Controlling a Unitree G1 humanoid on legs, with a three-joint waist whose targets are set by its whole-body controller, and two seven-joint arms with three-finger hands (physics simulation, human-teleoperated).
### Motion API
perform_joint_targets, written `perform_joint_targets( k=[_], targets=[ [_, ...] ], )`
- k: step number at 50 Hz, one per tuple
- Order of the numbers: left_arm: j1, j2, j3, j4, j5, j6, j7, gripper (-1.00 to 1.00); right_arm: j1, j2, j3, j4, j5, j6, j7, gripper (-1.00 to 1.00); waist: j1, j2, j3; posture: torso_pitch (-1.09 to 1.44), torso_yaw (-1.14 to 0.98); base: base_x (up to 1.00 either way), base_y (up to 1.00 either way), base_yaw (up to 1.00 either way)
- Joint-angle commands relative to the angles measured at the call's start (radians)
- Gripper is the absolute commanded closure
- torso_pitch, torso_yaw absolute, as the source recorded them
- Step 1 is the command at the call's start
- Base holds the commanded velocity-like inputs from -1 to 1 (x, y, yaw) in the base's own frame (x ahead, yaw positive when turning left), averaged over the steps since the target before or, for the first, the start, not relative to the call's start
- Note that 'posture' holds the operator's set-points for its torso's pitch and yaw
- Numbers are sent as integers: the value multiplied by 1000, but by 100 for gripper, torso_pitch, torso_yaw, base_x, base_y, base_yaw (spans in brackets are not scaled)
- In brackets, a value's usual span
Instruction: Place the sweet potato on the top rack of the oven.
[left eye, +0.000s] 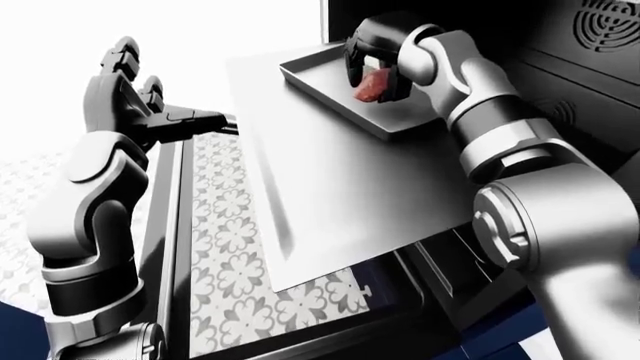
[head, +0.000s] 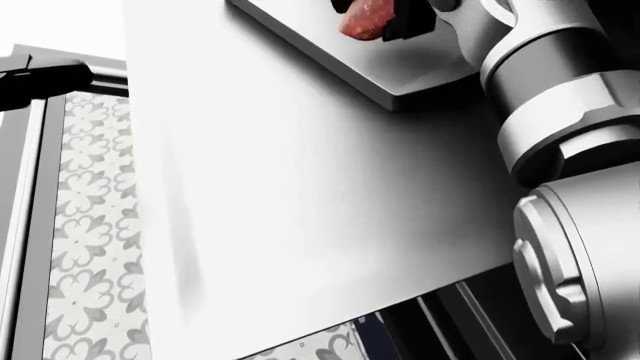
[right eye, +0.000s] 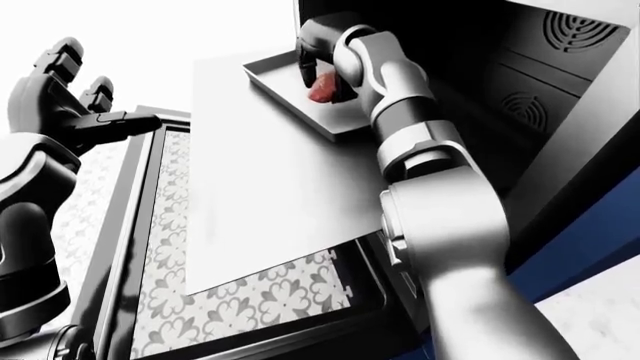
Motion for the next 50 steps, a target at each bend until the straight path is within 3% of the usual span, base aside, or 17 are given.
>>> perform_joint_targets(
  k=[1,3,6,7,9,10,17,18,25,27,33,40,45,50],
  targets=[
    [-32,16,13,-30,1,-31,0,-100,-46,-10,-8,-42,9,2,-22,34,0,4,-34,0,0,0,0,0],
    [-30,17,12,-27,2,-35,-2,-100,-48,-10,-8,-43,10,2,-17,-6,0,4,-33,0,0,0,0,0],
    [-33,17,12,-28,1,-31,-1,-100,-47,-10,-8,-44,11,2,-12,-19,-1,4,-33,0,0,0,0,0],
    [-35,17,11,-27,1,-31,-1,-100,-49,-11,-8,-43,11,2,-12,-50,-1,4,-33,0,0,0,0,0],
    [-38,17,10,-26,2,-30,0,-100,-53,-13,-8,-43,11,2,-9,-58,-1,4,-33,0,0,0,0,0],
    [-38,16,9,-26,2,-30,1,-100,-53,-12,-8,-43,11,2,-9,-73,-1,4,-33,0,0,0,0,0],
    [-41,12,5,-15,6,-40,-1,-100,-54,-13,-8,-42,11,3,-11,-80,-1,3,-32,0,0,0,0,0],
    [-43,12,4,-14,7,-38,-1,-100,-53,-12,-10,-42,13,3,-10,-98,-1,3,-32,0,0,0,0,0],
    [-69,26,3,8,15,-35,-5,-100,-74,-5,-27,-50,46,16,6,-100,-1,4,-32,0,0,0,0,0],
    [-84,34,1,22,21,-35,-7,-100,-86,4,-57,-53,95,43,29,-100,-1,5,-31,0,0,0,0,0],
    [-152,75,-9,84,50,-29,-23,-100,-119,16,-80,-68,197,109,77,-100,-2,5,-30,0,0,0,0,0],
    [-255,152,-39,181,128,11,-80,-100,-182,70,-183,-83,469,320,149,-100,-4,9,-29,0,0,0,0,0],
    [-378,169,-58,335,190,-23,-107,-100,-222,101,-217,-97,668,459,161,-100,-3,9,-27,0,0,0,0,0],
    [-514,181,-79,523,257,-80,-133,-100,-235,133,-202,-120,807,523,150,-100,-2,11,-26,0,0,0,0,0]
  ],
)
